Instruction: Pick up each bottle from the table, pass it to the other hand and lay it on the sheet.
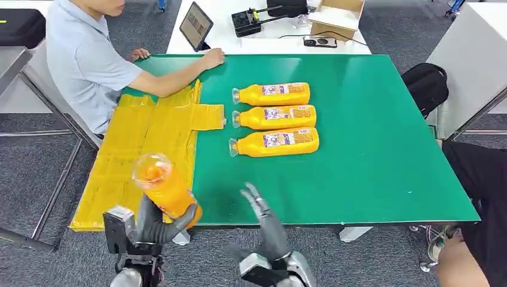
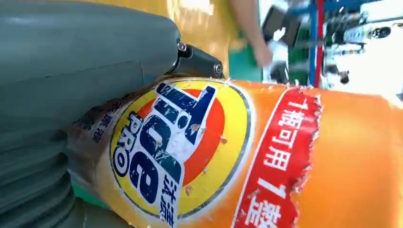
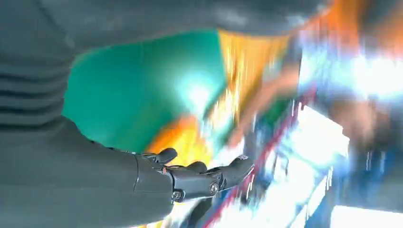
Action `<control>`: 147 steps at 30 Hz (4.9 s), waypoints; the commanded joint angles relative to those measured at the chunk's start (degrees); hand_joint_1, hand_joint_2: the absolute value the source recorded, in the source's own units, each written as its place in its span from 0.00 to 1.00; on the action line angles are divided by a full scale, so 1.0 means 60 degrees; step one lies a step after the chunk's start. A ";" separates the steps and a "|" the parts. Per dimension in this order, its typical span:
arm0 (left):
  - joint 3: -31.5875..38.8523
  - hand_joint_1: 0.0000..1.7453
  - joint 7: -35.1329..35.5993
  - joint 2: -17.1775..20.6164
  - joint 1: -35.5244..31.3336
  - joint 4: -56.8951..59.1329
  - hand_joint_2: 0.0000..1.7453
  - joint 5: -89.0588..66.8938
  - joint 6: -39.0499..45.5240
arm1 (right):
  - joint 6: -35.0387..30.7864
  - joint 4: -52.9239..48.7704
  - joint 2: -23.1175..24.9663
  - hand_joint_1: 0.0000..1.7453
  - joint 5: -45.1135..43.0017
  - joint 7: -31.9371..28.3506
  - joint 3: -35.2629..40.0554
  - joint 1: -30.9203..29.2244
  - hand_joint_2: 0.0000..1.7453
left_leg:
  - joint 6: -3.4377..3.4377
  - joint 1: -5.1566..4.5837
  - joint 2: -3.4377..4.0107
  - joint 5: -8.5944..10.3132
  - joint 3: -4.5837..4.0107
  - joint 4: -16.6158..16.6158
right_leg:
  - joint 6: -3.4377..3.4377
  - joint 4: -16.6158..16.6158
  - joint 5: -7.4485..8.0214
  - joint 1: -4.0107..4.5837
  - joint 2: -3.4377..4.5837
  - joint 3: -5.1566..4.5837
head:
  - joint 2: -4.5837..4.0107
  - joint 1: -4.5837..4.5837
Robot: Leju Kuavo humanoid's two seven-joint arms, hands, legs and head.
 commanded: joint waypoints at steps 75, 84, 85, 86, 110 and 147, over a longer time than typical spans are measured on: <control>0.3160 0.00 -0.1715 -0.0107 -0.2160 -0.0552 1.00 0.2605 -0.2078 | 0.1575 0.0264 -0.0150 0.00 0.2595 0.0505 -0.4170 -0.0639 1.00 | 0.0014 -0.0002 0.0034 0.0034 0.0029 -0.0019 | -0.0039 -0.0010 0.0031 0.0006 0.0016 0.0024 | 0.0000 0.0000; 0.2855 0.00 -0.2438 -0.0312 -0.0397 -0.2093 1.00 0.1990 -0.1149 | 0.1902 0.1515 -0.1137 0.00 0.4327 0.2145 -0.5271 -0.1355 1.00 | 0.0009 -0.0012 0.0006 0.0032 0.0005 -0.0007 | -0.0036 0.0001 0.0018 -0.0004 -0.0009 0.0013 | 0.0000 0.0000; 0.2881 0.00 -0.2438 -0.0345 -0.0183 -0.2297 1.00 0.1706 -0.0966 | 0.2190 0.1796 -0.1180 0.00 0.4438 0.2333 -0.5348 -0.1491 1.00 | 0.0011 -0.0010 0.0006 0.0026 0.0016 -0.0007 | -0.0042 0.0000 0.0013 -0.0001 -0.0010 0.0024 | 0.0000 0.0004; 0.2881 0.00 -0.2438 -0.0345 -0.0183 -0.2297 1.00 0.1706 -0.0966 | 0.2190 0.1796 -0.1180 0.00 0.4438 0.2333 -0.5348 -0.1491 1.00 | 0.0014 -0.0010 0.0011 0.0021 0.0030 -0.0012 | -0.0051 -0.0004 0.0009 0.0002 -0.0009 0.0038 | 0.0000 0.0000; 0.2309 0.00 -0.1963 -0.0066 -0.0855 -0.0952 1.00 0.1581 -0.1031 | 0.3327 0.4535 -0.1169 0.00 0.6380 0.4343 -0.4183 -0.3831 1.00 | 0.0009 -0.0006 0.0004 0.0039 0.0011 -0.0011 | -0.0045 0.0005 0.0023 0.0003 -0.0014 0.0014 | 0.0000 0.0000; 0.1600 0.00 -0.1665 -0.0147 -0.0887 -0.0600 1.00 0.2312 -0.1549 | 0.6599 0.5320 -0.1205 1.00 0.2867 0.1726 -0.5221 -0.3746 1.00 | 0.0015 0.0001 -0.0014 0.0051 0.0086 -0.0019 | -0.0058 -0.0013 0.0048 0.0011 -0.0040 0.0073 | 0.0000 0.0000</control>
